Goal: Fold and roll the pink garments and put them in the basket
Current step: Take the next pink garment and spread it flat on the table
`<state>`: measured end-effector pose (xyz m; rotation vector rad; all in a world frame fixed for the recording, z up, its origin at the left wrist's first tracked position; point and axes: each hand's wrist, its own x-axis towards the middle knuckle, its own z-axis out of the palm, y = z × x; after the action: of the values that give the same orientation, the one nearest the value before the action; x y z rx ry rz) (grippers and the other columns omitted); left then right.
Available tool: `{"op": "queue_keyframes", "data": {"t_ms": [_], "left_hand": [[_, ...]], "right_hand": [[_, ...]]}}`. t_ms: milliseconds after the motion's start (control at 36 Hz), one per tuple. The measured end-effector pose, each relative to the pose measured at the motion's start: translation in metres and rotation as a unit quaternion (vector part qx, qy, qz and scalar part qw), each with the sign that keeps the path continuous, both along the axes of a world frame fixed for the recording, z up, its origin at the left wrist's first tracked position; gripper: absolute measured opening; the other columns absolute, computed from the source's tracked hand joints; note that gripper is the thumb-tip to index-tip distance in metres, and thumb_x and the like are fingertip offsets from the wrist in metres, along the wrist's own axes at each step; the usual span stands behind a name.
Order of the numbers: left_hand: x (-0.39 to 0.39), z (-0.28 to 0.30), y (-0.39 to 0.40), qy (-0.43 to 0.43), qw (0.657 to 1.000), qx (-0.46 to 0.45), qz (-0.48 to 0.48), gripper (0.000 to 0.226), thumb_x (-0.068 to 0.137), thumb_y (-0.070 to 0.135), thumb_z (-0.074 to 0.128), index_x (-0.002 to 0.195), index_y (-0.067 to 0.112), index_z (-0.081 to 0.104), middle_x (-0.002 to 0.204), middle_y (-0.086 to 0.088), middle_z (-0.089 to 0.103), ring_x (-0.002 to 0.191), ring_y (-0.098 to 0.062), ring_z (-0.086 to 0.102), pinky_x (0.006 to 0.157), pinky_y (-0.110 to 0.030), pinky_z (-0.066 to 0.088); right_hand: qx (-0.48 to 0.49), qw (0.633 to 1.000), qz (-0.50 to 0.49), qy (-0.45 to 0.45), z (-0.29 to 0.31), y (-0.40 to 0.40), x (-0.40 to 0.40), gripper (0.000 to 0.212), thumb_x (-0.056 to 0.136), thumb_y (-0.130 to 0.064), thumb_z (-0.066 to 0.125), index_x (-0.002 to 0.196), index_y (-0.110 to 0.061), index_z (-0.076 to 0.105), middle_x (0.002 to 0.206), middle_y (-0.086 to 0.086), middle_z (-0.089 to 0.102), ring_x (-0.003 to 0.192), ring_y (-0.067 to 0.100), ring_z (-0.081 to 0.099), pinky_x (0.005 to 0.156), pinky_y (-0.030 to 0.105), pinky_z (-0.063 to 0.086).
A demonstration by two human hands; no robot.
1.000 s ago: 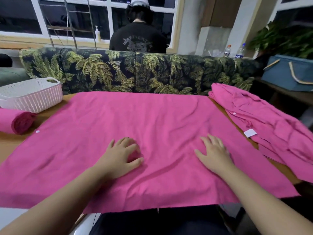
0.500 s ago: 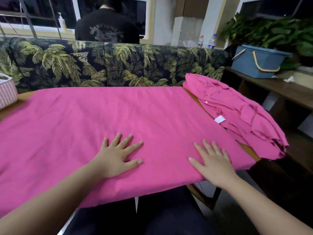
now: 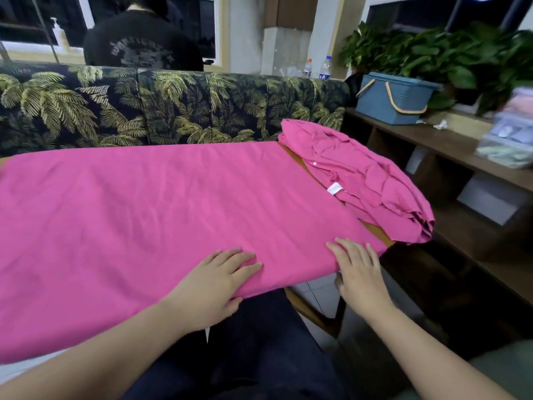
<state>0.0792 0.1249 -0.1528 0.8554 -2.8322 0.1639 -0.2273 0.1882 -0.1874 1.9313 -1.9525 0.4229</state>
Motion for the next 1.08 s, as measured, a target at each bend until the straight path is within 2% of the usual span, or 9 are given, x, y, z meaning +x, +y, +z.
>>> {"op": "queue_keyframes", "data": {"t_ms": [194,389,500,611,750,833,944,1000,1083], "left_hand": [[-0.009,0.004,0.000,0.145,0.988,-0.035,-0.044,0.029,0.089,0.040,0.045,0.084,0.022,0.067,0.081,0.007,0.058,0.071,-0.014,0.057,0.073,-0.022,0.041],[-0.011,0.023,-0.003,0.223,0.961,0.133,0.090,0.027,0.096,0.042,0.045,0.089,0.018,0.056,0.082,0.007,0.061,0.076,-0.019,0.059,0.071,-0.032,0.043],[-0.012,0.035,-0.012,0.270,0.935,0.188,0.134,0.011,0.097,0.025,0.052,0.086,0.025,0.053,0.083,0.004,0.067,0.079,-0.014,0.060,0.068,-0.026,0.039],[-0.011,0.033,-0.014,0.267,0.936,0.190,0.130,0.009,0.096,0.019,0.055,0.089,0.024,0.053,0.082,0.010,0.064,0.078,-0.012,0.061,0.067,-0.023,0.039],[-0.007,0.029,-0.013,0.200,0.968,0.138,0.063,0.019,0.096,0.019,0.041,0.098,0.037,0.045,0.091,0.023,0.055,0.081,-0.007,0.057,0.074,-0.025,0.043],[-0.010,0.035,-0.010,0.163,0.974,0.154,0.034,0.031,0.083,0.036,0.025,0.100,0.038,0.051,0.101,0.020,0.053,0.088,-0.007,0.058,0.083,-0.028,0.047],[-0.019,0.039,0.000,0.046,0.989,0.115,0.076,0.064,0.074,0.071,0.042,0.120,0.027,0.045,0.117,0.016,0.041,0.085,-0.008,0.054,0.078,-0.027,0.046],[-0.022,0.037,0.001,0.019,0.991,0.100,0.091,0.073,0.073,0.069,0.055,0.125,0.022,0.040,0.122,0.010,0.037,0.087,-0.010,0.051,0.078,-0.026,0.044],[-0.024,0.032,-0.002,0.086,0.983,0.113,0.115,0.064,0.077,0.054,0.069,0.122,0.017,0.041,0.118,0.006,0.036,0.067,-0.007,0.043,0.069,-0.024,0.040]], "right_hand": [[-0.005,0.997,0.053,-0.063,0.009,-0.004,-0.005,0.063,0.065,0.003,0.070,0.126,-0.008,0.058,0.124,0.007,0.060,0.115,0.027,0.057,0.103,0.048,0.043],[-0.023,0.999,0.038,-0.018,-0.004,0.006,0.006,0.093,0.064,-0.060,0.073,0.138,-0.014,0.040,0.135,0.003,0.053,0.127,0.022,0.049,0.108,0.053,0.029],[-0.047,0.998,0.032,-0.029,-0.008,0.002,0.017,0.087,0.062,-0.029,0.084,0.136,-0.018,0.040,0.128,0.002,0.058,0.121,0.021,0.055,0.107,0.049,0.030],[-0.086,0.991,0.061,-0.079,-0.008,0.001,0.012,0.049,0.080,-0.017,0.038,0.124,-0.014,0.059,0.125,0.001,0.063,0.120,0.020,0.057,0.112,0.036,0.028],[-0.116,0.985,0.079,-0.098,0.002,-0.001,0.006,0.045,0.080,-0.013,0.033,0.107,-0.009,0.069,0.107,0.003,0.071,0.101,0.023,0.067,0.092,0.046,0.049],[-0.142,0.983,0.060,-0.103,0.012,-0.004,0.011,0.036,0.078,-0.007,0.038,0.099,-0.007,0.067,0.092,0.004,0.068,0.082,0.027,0.065,0.076,0.040,0.053],[-0.162,0.984,0.019,-0.069,0.020,-0.016,0.015,0.031,0.064,0.007,0.061,0.090,-0.010,0.057,0.078,0.005,0.058,0.067,0.029,0.057,0.057,0.036,0.044],[-0.179,0.983,0.018,-0.042,0.026,-0.020,0.019,0.008,0.076,-0.010,0.054,0.083,-0.012,0.051,0.074,0.002,0.052,0.064,0.026,0.053,0.055,0.036,0.042],[-0.150,0.988,0.025,-0.030,0.032,-0.024,0.020,0.030,0.066,-0.007,0.074,0.084,-0.011,0.050,0.075,0.002,0.051,0.066,0.024,0.052,0.057,0.038,0.043]]}}
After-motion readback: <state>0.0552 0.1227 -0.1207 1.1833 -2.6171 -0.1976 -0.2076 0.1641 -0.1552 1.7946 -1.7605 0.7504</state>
